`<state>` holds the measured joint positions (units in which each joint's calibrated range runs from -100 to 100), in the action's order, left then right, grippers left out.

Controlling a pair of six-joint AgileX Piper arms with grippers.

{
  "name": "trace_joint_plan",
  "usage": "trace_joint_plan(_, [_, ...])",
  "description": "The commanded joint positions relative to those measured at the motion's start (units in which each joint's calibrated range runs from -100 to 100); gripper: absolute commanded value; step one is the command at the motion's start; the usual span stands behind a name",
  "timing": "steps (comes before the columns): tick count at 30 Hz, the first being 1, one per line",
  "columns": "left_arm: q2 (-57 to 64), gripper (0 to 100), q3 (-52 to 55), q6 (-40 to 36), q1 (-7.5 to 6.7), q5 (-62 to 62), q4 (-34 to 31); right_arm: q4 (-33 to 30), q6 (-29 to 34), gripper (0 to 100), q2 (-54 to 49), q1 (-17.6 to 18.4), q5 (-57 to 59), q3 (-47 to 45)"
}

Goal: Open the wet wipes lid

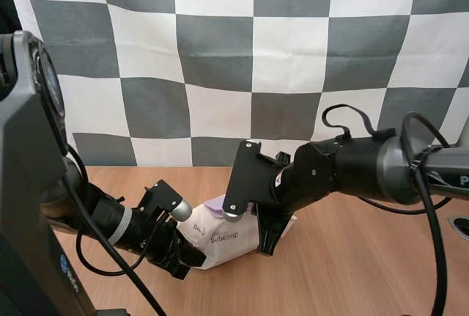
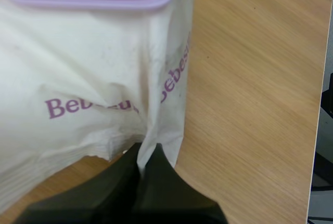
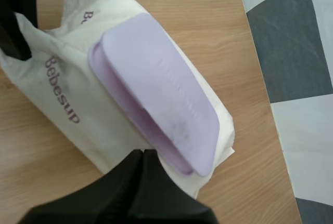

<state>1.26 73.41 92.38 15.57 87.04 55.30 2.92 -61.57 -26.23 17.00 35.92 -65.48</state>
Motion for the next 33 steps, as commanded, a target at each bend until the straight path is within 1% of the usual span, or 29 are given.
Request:
trace_joint_plan(1, [0.1,0,0.0,1.0,-0.03,0.1,0.0,0.0,0.0,0,0.9,0.1,-1.8,0.0])
trace_joint_plan(6, [0.1,0,0.0,1.0,-0.03,0.1,0.0,-0.1,0.0,0,1.1,0.1,-3.9,0.5])
trace_joint_plan(14, [0.1,0,0.0,1.0,-0.03,0.1,0.0,-0.1,0.0,0,1.1,0.1,-6.8,3.6])
trace_joint_plan(17, [0.1,0,0.0,1.0,-0.03,0.1,0.0,-0.1,0.0,0,1.7,0.1,-11.0,3.6])
trace_joint_plan(25, [0.1,0,0.0,1.0,-0.03,0.1,0.0,-0.2,-0.1,0,6.9,0.1,-19.5,4.0])
trace_joint_plan(33, [0.1,0,0.0,1.0,-0.03,0.1,0.0,-0.2,-0.1,0,12.0,0.1,-20.7,10.3])
